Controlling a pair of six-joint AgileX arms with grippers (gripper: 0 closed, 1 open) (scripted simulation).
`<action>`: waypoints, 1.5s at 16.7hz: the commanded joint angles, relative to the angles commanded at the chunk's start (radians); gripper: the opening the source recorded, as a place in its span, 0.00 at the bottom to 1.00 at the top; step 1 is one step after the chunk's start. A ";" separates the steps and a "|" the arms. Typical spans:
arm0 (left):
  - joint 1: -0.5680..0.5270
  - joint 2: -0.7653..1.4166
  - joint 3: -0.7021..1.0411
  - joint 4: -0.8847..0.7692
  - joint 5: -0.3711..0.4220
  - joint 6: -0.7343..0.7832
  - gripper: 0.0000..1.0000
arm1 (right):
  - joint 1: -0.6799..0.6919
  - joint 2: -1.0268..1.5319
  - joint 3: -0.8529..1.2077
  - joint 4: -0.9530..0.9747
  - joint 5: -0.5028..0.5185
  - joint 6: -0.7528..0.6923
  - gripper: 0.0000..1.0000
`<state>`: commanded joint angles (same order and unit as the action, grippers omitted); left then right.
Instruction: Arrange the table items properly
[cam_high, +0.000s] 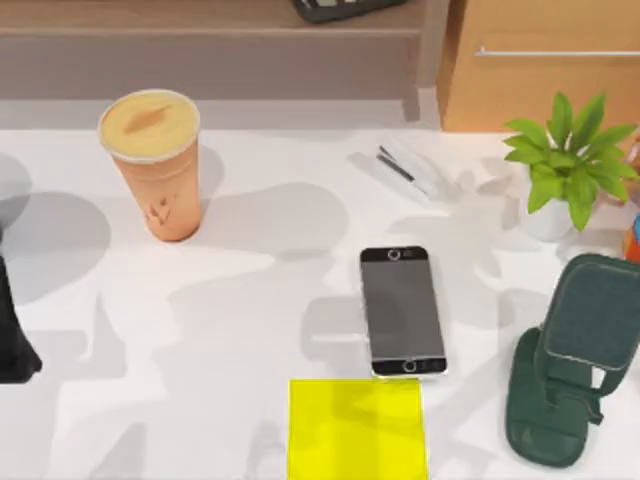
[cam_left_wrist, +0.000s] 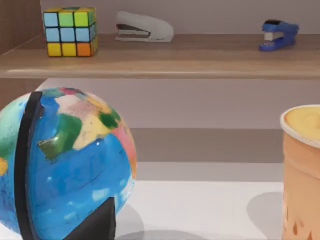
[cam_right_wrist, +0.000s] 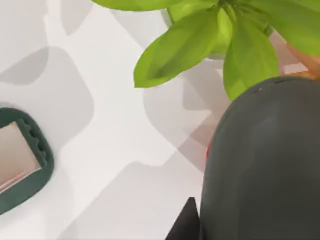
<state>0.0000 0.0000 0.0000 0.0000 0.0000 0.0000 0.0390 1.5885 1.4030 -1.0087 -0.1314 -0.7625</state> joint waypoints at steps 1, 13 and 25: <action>0.000 0.000 0.000 0.000 0.000 0.000 1.00 | 0.064 -0.009 0.050 0.025 -0.029 -0.056 0.00; 0.000 0.000 0.000 0.000 0.000 0.000 1.00 | 0.800 0.243 0.138 0.092 -0.047 -1.045 0.00; 0.000 0.000 0.000 0.000 0.000 0.000 1.00 | 0.923 0.414 -0.025 0.059 0.123 -1.392 0.00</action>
<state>0.0000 0.0000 0.0000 0.0000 0.0000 0.0000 0.9618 2.0020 1.3784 -0.9496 -0.0085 -2.1550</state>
